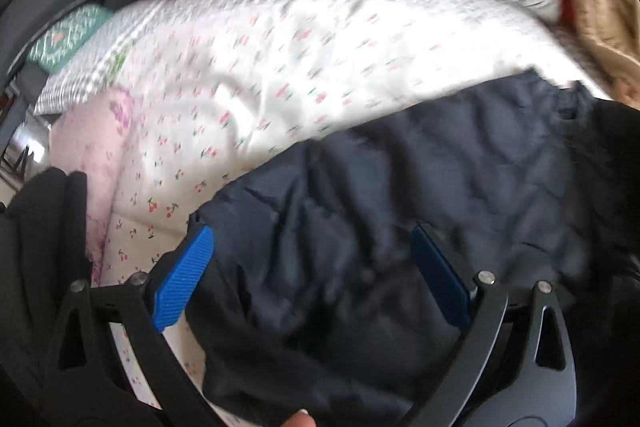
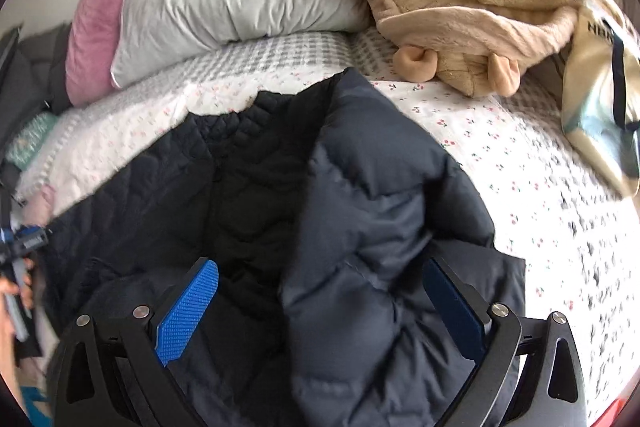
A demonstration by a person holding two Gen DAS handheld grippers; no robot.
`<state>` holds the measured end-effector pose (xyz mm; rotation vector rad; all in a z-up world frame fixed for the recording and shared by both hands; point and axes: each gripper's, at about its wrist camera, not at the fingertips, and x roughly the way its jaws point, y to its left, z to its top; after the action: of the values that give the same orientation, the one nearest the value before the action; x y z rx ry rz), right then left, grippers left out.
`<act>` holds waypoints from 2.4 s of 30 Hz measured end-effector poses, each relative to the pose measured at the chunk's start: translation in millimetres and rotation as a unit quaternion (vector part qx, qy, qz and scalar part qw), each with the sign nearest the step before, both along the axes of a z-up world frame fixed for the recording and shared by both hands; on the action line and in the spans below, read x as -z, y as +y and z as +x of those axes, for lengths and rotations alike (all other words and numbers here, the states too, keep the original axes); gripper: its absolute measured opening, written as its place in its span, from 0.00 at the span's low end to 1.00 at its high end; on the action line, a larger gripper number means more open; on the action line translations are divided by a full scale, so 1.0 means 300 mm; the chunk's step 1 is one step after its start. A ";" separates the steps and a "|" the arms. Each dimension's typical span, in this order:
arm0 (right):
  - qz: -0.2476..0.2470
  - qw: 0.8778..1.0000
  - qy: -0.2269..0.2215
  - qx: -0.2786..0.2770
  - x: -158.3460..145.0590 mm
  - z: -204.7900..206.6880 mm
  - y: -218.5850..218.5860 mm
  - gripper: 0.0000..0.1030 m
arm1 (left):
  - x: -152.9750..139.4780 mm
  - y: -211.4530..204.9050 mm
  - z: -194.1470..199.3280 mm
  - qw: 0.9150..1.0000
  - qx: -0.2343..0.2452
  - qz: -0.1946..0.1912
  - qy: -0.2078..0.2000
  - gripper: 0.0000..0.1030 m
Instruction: Fold large clothes
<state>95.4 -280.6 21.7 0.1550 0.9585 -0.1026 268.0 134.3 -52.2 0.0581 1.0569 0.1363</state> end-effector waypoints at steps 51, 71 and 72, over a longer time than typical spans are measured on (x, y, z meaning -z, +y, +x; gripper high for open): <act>-0.070 0.986 0.031 0.151 0.132 0.258 -0.629 0.28 | 0.253 -0.027 0.264 0.977 0.170 -0.124 0.037 0.27; -0.037 0.993 0.016 0.114 0.097 0.461 -0.527 0.12 | -0.061 0.102 0.383 0.996 -0.031 -0.001 -0.087 0.59; 0.001 0.994 0.016 0.113 0.105 0.459 -0.538 0.18 | -0.055 0.093 0.363 0.996 -0.025 -0.019 -0.085 0.69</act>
<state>232.9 -442.0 -10.0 0.2633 0.9702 -0.3130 377.1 162.3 -35.7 -0.0143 0.8913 0.1642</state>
